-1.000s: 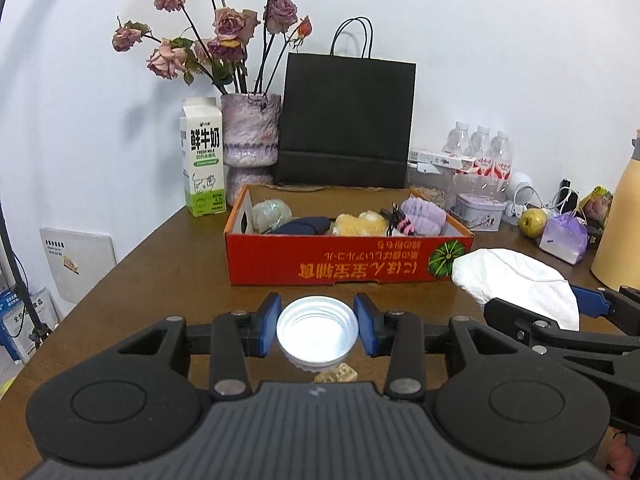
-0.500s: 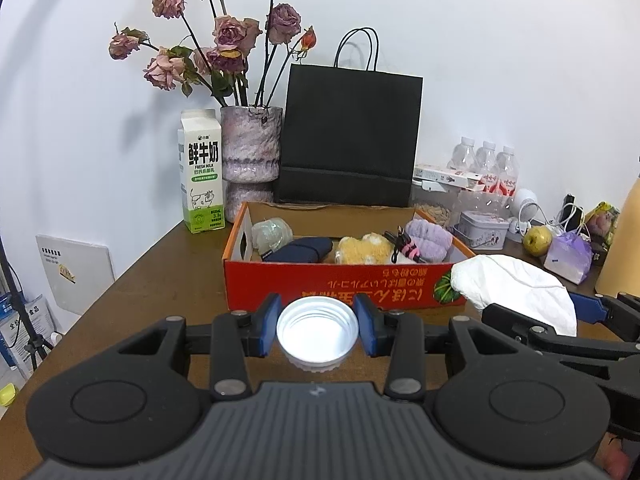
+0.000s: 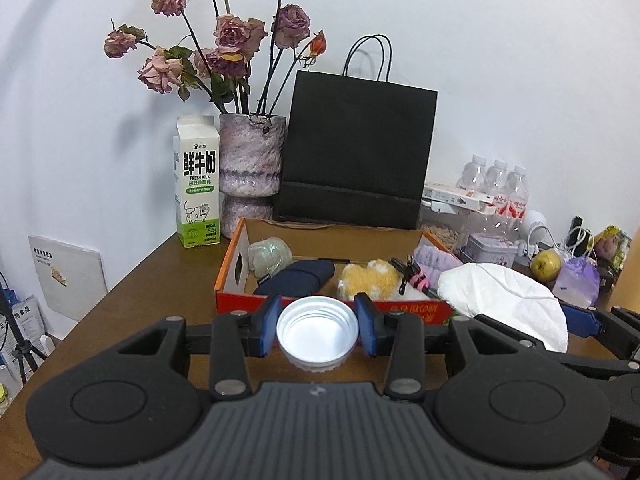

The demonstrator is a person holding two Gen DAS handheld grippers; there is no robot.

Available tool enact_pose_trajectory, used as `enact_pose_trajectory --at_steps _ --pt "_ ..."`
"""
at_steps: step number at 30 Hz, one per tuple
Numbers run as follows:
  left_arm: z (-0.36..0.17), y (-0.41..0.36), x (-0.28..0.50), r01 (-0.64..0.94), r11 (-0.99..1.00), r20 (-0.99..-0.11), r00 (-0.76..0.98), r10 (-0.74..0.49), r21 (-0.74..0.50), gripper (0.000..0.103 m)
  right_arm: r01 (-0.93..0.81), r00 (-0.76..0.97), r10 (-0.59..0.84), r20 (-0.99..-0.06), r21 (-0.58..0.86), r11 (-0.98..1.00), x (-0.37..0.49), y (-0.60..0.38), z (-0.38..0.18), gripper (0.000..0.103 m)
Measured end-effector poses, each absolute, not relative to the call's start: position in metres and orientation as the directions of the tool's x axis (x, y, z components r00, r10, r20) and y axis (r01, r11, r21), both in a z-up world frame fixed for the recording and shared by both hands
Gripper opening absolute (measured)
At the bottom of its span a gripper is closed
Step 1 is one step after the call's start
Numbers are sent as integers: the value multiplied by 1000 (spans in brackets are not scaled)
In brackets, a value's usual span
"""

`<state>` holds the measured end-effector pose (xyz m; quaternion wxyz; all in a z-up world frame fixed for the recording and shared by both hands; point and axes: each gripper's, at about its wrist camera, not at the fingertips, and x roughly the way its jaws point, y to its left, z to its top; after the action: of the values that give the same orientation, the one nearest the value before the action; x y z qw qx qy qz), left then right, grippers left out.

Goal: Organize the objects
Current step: 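Carry the white cloth and bottle cap with both grippers toward the cardboard box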

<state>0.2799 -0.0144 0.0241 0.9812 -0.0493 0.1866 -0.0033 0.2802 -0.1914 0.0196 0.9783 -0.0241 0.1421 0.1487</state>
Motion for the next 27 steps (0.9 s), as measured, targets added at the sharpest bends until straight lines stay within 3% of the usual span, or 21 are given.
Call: enact_pose_trajectory --at_steps 27 --pt "27 -15 364 -1 995 -353 935 -35 -103 41 -293 915 288 -283 24 956 365 -182 23 67"
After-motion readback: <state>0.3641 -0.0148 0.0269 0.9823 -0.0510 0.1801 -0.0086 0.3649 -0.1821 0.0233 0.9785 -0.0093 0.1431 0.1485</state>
